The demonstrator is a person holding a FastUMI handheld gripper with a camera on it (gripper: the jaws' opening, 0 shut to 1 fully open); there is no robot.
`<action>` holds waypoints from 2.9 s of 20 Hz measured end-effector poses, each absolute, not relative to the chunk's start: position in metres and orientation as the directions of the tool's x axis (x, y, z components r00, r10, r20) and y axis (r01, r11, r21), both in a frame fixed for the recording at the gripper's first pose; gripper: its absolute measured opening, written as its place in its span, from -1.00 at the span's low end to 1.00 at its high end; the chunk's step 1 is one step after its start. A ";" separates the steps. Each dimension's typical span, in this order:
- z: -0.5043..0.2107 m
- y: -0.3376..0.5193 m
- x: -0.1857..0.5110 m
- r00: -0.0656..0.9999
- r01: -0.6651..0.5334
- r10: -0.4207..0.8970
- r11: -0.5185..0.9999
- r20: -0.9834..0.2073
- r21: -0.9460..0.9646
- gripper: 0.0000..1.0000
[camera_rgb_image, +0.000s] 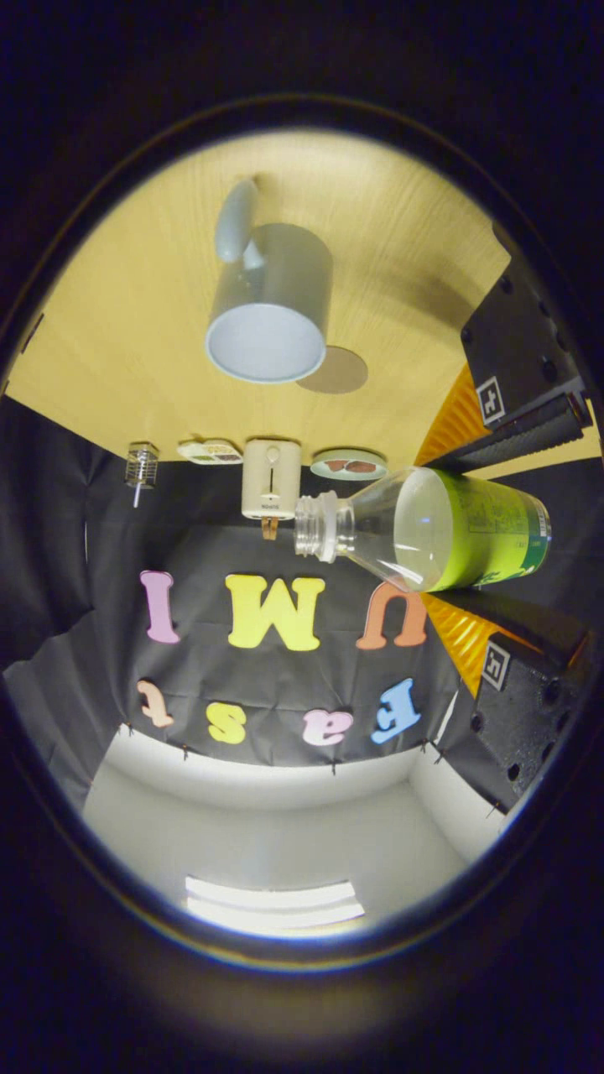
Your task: Take the bottle from table, then pour the juice into the cup, finally place the bottle on the coaster
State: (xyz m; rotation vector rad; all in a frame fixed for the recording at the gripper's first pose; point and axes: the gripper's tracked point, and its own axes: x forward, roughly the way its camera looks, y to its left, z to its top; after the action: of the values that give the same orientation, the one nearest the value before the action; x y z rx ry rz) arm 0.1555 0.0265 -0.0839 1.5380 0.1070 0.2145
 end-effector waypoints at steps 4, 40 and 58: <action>-0.078 0.015 0.147 0.979 -0.081 0.172 -0.153 0.107 0.985 0.56; -0.011 0.012 0.161 0.951 -0.139 0.151 -0.575 0.271 0.806 0.55; 0.006 -0.001 0.169 0.947 -0.148 0.109 -0.690 0.303 0.709 0.55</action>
State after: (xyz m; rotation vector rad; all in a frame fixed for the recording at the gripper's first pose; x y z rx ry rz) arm 0.1688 -0.0012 0.0057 2.2949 -0.0273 0.4130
